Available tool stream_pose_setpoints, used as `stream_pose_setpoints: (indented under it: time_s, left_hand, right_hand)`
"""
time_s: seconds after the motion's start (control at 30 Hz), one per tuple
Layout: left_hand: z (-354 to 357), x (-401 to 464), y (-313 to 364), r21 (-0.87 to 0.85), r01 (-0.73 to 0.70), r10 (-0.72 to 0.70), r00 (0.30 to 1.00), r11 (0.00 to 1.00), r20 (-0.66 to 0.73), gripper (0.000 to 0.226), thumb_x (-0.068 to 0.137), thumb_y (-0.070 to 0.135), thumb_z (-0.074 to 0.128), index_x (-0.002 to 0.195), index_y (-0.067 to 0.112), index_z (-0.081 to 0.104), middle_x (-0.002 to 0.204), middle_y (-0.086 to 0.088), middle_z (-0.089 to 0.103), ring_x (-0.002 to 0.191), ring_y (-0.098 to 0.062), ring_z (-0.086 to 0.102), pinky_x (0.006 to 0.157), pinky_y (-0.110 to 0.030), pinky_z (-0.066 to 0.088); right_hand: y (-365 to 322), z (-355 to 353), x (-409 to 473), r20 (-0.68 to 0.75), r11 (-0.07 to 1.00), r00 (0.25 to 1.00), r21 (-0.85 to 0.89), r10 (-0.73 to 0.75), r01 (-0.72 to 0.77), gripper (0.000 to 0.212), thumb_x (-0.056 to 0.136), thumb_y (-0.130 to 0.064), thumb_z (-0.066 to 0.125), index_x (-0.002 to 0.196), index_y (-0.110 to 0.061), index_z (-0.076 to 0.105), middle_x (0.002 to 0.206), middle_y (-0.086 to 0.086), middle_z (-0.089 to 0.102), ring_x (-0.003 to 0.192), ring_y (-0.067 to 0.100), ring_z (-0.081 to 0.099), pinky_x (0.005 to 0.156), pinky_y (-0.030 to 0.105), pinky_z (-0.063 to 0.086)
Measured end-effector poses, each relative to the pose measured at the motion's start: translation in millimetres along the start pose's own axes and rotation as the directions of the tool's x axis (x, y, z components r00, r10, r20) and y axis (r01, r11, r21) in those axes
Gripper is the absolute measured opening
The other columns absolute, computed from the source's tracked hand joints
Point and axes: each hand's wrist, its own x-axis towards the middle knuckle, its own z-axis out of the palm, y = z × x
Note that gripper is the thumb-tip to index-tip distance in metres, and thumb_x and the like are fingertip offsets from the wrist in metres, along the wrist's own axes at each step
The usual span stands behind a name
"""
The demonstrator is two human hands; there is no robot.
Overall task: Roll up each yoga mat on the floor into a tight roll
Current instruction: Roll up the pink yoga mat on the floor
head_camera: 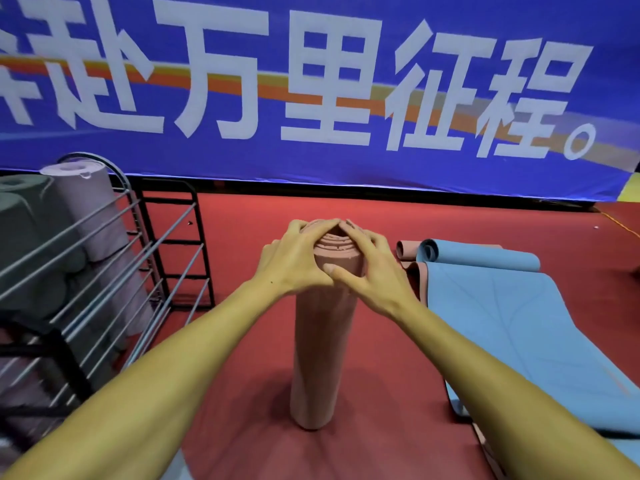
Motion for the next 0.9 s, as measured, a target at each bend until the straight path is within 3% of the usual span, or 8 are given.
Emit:
stream_pose_setpoints:
  time_s: [0.1,0.17,0.27,0.4,0.53,0.67,0.77,0.9]
  left_hand:
    - [-6,11,-10,-0.045,0.045,-0.043,0.997,0.998,0.059,0.105,0.056,0.062,0.077,0.147,0.07,0.025,0.16,0.01,0.033,0.146,-0.021,0.043,0.107,-0.055,0.048]
    - [4,7,-17,-0.035,0.001,0.004,0.992,0.999,0.122,0.105,0.057,0.061,0.079,0.148,0.066,0.028,0.16,0.024,0.03,0.148,-0.016,0.037,0.104,-0.058,0.049]
    - [13,4,-19,-0.063,-0.044,0.051,0.993,0.997,0.106,0.101,0.058,0.064,0.08,0.148,0.062,0.033,0.15,0.04,0.036,0.139,-0.013,0.045,0.098,-0.055,0.053]
    - [16,-1,-10,-0.077,-0.035,0.04,0.997,0.996,0.063,0.102,0.058,0.062,0.081,0.146,0.066,0.029,0.148,0.036,0.043,0.136,-0.012,0.044,0.097,-0.051,0.052]
    - [13,-1,-6,-0.049,-0.057,0.057,0.998,0.997,0.006,0.109,0.061,0.066,0.081,0.15,0.067,0.017,0.154,0.019,0.04,0.136,-0.021,0.051,0.093,-0.05,0.053]
    - [-2,19,-26,-0.125,-0.058,0.074,0.989,0.99,0.127,0.146,0.061,0.053,0.09,0.162,0.042,-0.015,0.162,0.015,0.03,0.139,-0.024,0.051,0.104,-0.047,0.05]
    - [6,27,-54,-0.31,0.018,0.069,0.961,0.95,0.269,0.13,0.065,0.034,0.1,0.165,0.019,0.02,0.158,0.011,0.04,0.142,-0.005,0.043,0.12,-0.03,0.036]
    - [29,23,-98,-0.175,0.023,0.038,0.941,0.984,0.336,0.082,0.074,0.019,0.094,0.148,0.017,0.058,0.145,-0.006,0.051,0.136,-0.014,0.048,0.113,-0.022,0.037]
  right_hand:
    - [1,-2,11,0.023,0.996,1.0,-0.087,0.02,-0.018,0.081,0.081,-0.085,0.055,0.152,-0.066,0.021,0.169,-0.008,0.012,0.151,0.027,0.035,0.111,0.059,0.044]
    - [7,11,10,0.119,0.992,0.991,-0.116,0.067,-0.053,0.084,0.077,-0.092,0.049,0.151,-0.065,0.022,0.171,-0.001,0.012,0.155,0.028,0.028,0.113,0.062,0.04]
    - [19,21,11,0.126,0.998,0.99,-0.005,0.067,-0.067,0.076,0.082,-0.09,0.045,0.151,-0.062,0.029,0.162,-0.003,0.036,0.15,0.017,0.035,0.117,0.054,0.038]
    - [15,18,12,0.055,0.992,0.994,0.078,0.091,-0.095,0.066,0.089,-0.088,0.038,0.148,-0.058,0.041,0.15,-0.017,0.052,0.14,0.008,0.046,0.114,0.049,0.042]
    - [6,11,13,-0.035,0.96,0.989,0.248,0.141,-0.128,0.084,0.092,-0.059,0.066,0.162,-0.042,0.021,0.151,-0.015,0.043,0.136,0.004,0.042,0.115,0.034,0.034]
    - [-5,8,28,0.008,0.933,0.968,0.261,0.253,-0.246,0.102,0.091,-0.04,0.074,0.165,-0.039,0.005,0.133,0.002,0.034,0.117,0.011,0.043,0.109,0.026,0.032]
    - [5,27,32,0.063,0.943,0.953,0.136,0.297,-0.303,0.094,0.091,-0.046,0.071,0.163,-0.048,0.01,0.126,0.006,0.033,0.115,0.027,0.053,0.111,0.036,0.04]
    - [20,74,19,0.257,0.959,0.924,-0.096,0.282,-0.266,0.062,0.09,-0.049,0.069,0.145,-0.037,0.044,0.122,0.002,0.034,0.127,0.033,0.052,0.105,0.042,0.045]
